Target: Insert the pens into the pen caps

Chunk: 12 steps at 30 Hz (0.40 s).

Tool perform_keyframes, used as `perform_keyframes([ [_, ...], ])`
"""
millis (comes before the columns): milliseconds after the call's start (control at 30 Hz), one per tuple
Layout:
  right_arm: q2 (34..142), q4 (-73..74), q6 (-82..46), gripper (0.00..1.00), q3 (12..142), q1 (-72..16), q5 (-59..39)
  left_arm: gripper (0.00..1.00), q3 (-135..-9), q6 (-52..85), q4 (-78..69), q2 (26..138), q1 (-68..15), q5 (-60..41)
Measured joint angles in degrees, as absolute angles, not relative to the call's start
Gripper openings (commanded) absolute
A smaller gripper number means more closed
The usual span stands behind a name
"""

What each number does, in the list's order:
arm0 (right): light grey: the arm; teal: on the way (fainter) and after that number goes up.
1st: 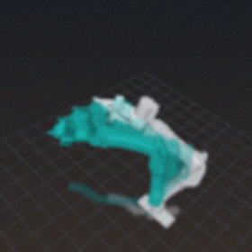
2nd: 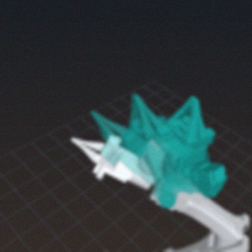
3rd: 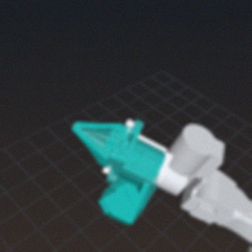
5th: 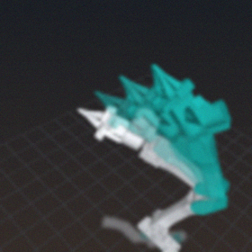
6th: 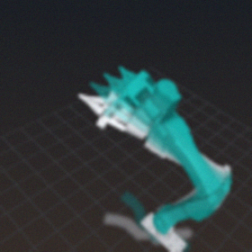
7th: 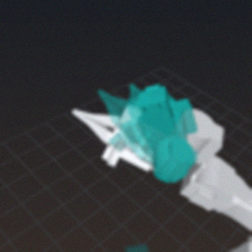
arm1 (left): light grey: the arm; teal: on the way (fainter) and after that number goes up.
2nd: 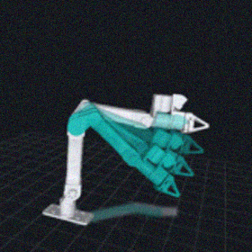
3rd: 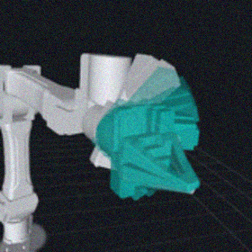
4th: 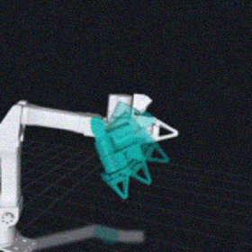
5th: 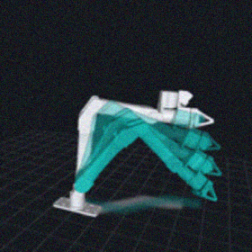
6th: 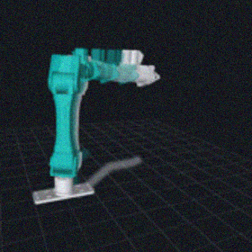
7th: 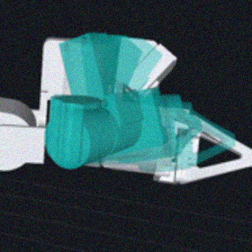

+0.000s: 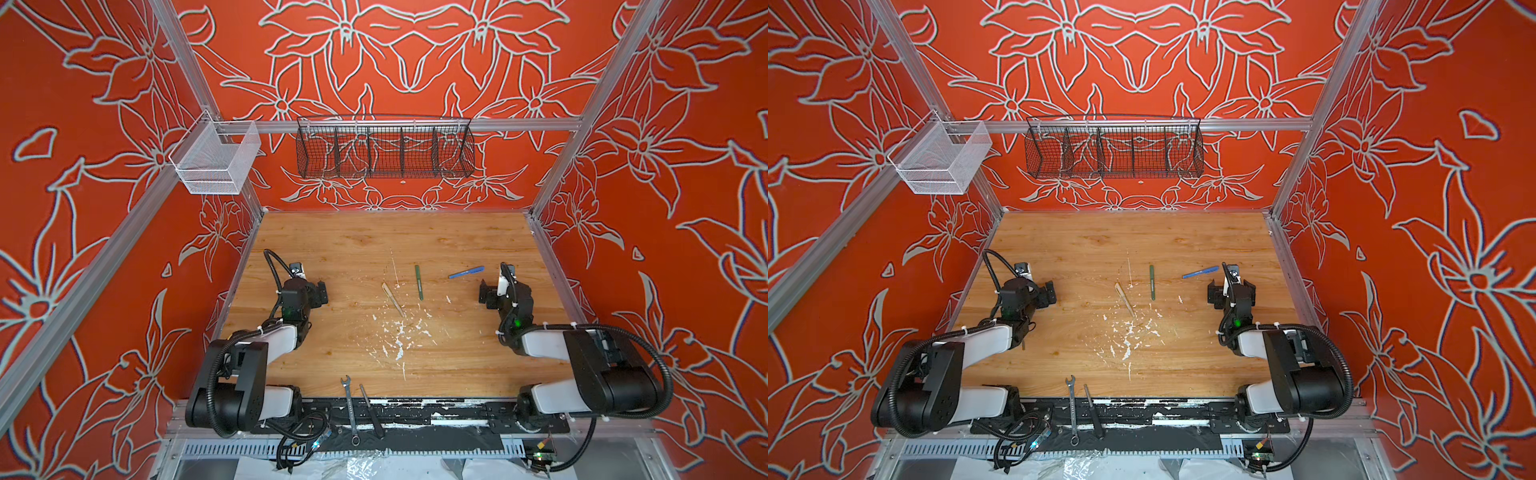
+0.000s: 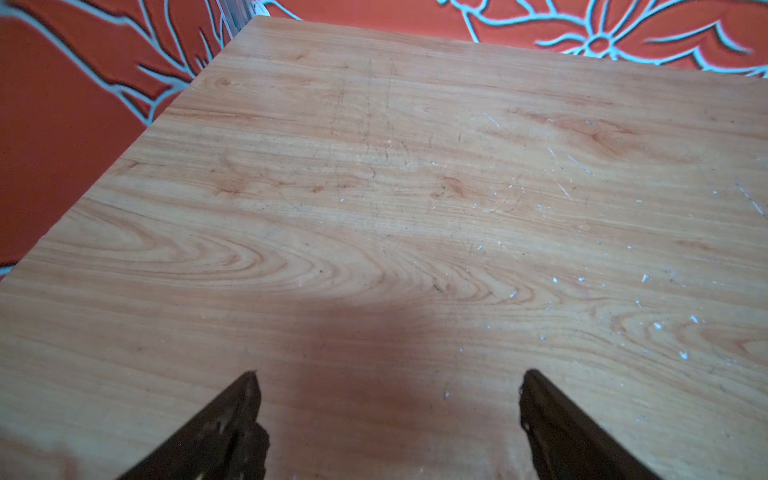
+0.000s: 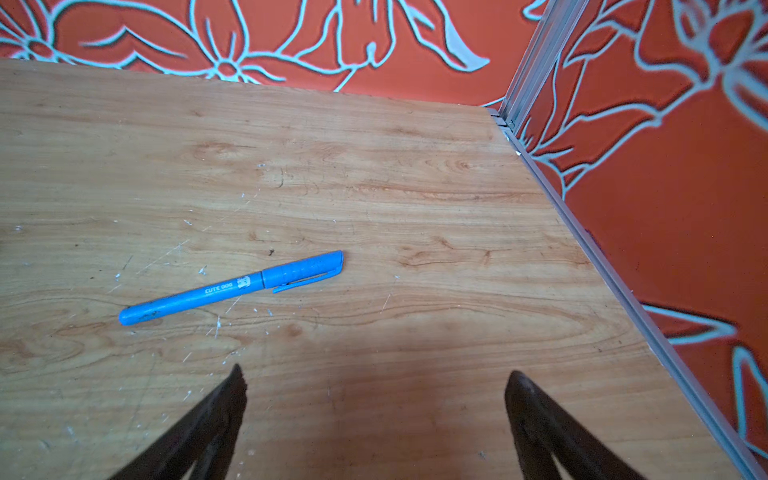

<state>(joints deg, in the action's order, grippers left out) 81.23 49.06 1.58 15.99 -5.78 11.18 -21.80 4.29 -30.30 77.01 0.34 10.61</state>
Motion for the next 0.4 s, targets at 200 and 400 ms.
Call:
perform_keyframes([
  [200, 81.2, 48.6, 1.6, 0.97, 16.1, -5.7, 10.7, 0.97, -21.8, 4.3, -29.9, 77.0, 0.3, 10.6],
  [400, 81.2, 48.5, 1.6, 0.97, 16.1, -5.7, 10.1, 0.97, -22.3, 2.6, -28.9, 77.1, 0.8, 5.7],
])
